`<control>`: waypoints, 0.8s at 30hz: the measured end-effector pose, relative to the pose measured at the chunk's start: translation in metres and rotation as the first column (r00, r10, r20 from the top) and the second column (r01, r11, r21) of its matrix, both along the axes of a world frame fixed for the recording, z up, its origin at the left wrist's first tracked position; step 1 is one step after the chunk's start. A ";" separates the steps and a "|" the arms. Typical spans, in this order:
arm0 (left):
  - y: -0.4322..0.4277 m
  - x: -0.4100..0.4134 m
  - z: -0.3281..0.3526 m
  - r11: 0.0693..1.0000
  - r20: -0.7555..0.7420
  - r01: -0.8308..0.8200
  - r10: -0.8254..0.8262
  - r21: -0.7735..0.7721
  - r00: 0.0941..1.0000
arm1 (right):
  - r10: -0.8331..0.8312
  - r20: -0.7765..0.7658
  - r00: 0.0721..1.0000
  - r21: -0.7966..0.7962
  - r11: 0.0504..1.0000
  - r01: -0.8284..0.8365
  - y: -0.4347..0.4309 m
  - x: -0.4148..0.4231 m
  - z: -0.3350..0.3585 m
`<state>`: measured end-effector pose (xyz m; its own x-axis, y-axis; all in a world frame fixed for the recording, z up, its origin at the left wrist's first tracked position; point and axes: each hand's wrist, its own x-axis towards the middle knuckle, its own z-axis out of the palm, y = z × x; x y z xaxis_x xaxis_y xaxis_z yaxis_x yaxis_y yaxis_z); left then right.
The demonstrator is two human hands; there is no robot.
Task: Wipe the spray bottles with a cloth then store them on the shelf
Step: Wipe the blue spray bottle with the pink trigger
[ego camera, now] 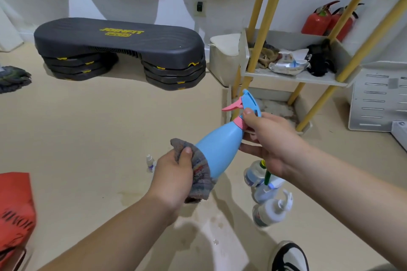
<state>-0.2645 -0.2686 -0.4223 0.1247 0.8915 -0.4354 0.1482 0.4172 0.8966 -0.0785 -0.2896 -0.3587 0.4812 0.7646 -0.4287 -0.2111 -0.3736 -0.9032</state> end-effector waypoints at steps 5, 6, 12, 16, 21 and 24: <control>0.010 -0.008 0.010 0.931 -0.342 0.184 -0.070 0.315 0.937 | 0.020 0.028 0.999 0.017 1.000 -0.021 0.001 -0.003 0.001; 0.006 -0.005 0.015 0.911 -0.355 0.245 -0.120 0.333 0.927 | 0.034 0.045 0.998 0.017 0.999 -0.035 0.001 -0.006 0.002; -0.004 0.008 0.016 0.449 -0.633 0.584 -0.052 0.676 0.773 | 0.244 0.089 0.966 -0.007 0.970 -0.244 -0.005 -0.041 -0.008; 0.005 -0.001 0.015 0.505 -0.650 0.633 -0.174 0.586 0.740 | 0.185 0.105 0.977 -0.013 0.983 -0.185 -0.001 -0.036 -0.004; 0.002 -0.010 0.001 0.627 -0.674 0.649 -0.255 0.430 0.693 | 0.051 0.091 0.995 -0.017 0.999 -0.050 0.002 -0.018 0.006; -0.002 -0.012 0.000 0.651 -0.744 0.680 -0.258 0.338 0.617 | 0.077 0.094 0.993 -0.073 0.995 -0.070 -0.003 -0.022 0.002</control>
<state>-0.2762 -0.2702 -0.4224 0.5105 0.8588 -0.0424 0.7307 -0.4073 0.5479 -0.1009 -0.2927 -0.3568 0.4664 0.7698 -0.4358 -0.0933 -0.4471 -0.8896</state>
